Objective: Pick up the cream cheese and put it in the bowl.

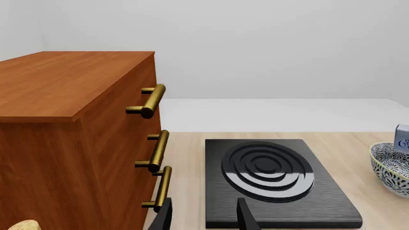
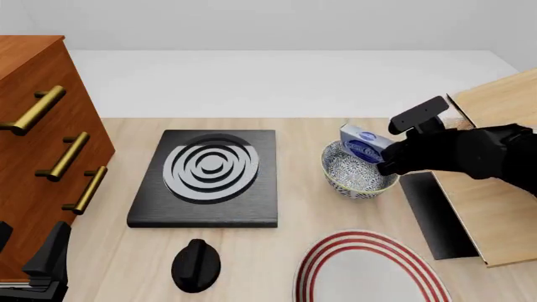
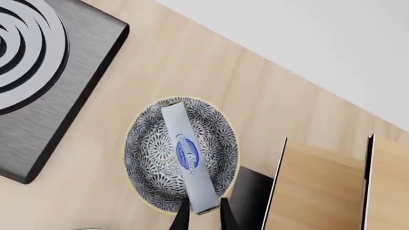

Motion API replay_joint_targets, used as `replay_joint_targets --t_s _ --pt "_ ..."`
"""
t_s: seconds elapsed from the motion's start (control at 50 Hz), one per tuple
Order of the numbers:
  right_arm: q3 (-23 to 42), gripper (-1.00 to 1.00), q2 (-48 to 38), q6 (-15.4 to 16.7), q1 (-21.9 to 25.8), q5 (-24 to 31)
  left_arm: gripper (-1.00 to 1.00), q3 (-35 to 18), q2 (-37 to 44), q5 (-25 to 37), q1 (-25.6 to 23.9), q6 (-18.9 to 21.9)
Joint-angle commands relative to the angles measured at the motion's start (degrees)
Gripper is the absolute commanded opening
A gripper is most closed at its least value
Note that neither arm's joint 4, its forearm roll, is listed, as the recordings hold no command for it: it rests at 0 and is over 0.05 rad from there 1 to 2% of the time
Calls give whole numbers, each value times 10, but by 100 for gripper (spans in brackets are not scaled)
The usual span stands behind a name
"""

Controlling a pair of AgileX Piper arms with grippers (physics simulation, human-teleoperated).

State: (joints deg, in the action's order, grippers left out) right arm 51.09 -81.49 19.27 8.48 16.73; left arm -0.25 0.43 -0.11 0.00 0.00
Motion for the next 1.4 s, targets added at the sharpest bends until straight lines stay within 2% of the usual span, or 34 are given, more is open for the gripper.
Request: replay_joint_targets --t_s 0.02,0.34,0.62,1.06,1.08,1.4 --pt "-5 -100 -11 -10 2 -17 100 0 0 0 0 0" --pt "-14 -100 -28 -5 -4 -34 100 0 0 0 0 0" --pt "-24 -100 -36 -14 -4 -47 100 0 0 0 0 0" --pt "-25 -100 -42 -14 0 -50 100 0 0 0 0 0" --pt "-25 100 -42 -14 -1 -50 100 0 0 0 0 0" --pt "-24 100 -41 -15 2 -48 100 0 0 0 0 0"
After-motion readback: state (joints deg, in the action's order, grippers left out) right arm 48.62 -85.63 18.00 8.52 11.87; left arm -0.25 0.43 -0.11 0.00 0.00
